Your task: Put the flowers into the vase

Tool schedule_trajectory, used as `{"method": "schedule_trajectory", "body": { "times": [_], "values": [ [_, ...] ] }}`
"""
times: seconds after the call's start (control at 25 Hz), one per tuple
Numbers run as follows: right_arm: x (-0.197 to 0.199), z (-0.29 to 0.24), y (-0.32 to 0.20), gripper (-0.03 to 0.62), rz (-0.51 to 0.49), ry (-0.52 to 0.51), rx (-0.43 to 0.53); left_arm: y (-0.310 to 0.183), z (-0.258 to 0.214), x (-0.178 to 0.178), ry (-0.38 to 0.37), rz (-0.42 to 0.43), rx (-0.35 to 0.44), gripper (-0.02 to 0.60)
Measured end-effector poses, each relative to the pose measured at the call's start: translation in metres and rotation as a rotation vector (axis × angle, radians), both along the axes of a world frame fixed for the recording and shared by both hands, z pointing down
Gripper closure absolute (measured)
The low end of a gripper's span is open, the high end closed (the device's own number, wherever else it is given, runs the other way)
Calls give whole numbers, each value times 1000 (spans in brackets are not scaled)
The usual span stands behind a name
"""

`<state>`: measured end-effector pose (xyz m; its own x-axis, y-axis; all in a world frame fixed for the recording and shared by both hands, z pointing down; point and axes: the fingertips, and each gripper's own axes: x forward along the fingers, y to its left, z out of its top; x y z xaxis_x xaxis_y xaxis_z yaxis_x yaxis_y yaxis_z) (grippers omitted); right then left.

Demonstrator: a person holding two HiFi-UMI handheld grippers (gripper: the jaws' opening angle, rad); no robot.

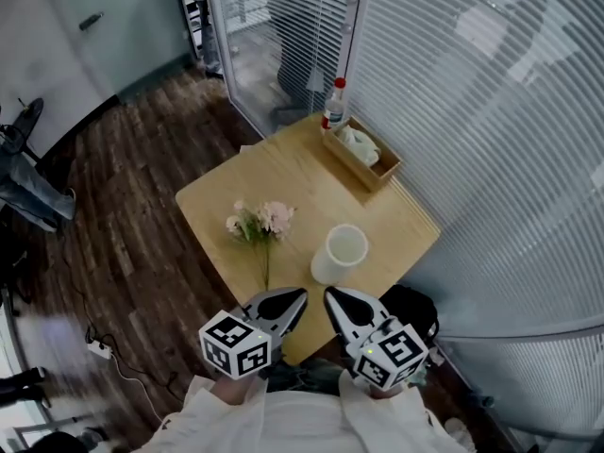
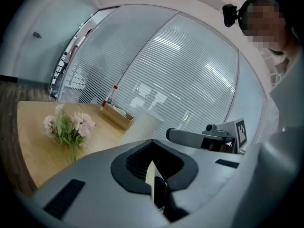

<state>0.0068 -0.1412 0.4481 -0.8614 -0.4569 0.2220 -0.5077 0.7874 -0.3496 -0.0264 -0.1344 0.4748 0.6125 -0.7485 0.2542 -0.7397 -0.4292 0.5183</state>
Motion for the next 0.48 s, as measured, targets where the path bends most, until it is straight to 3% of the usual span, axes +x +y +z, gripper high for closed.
{"method": "schedule_trajectory", "body": {
  "times": [0.48],
  "values": [
    [-26, 0, -4, 580, 6, 2, -32, -5, 4, -24, 29, 27, -70, 574]
  ]
}}
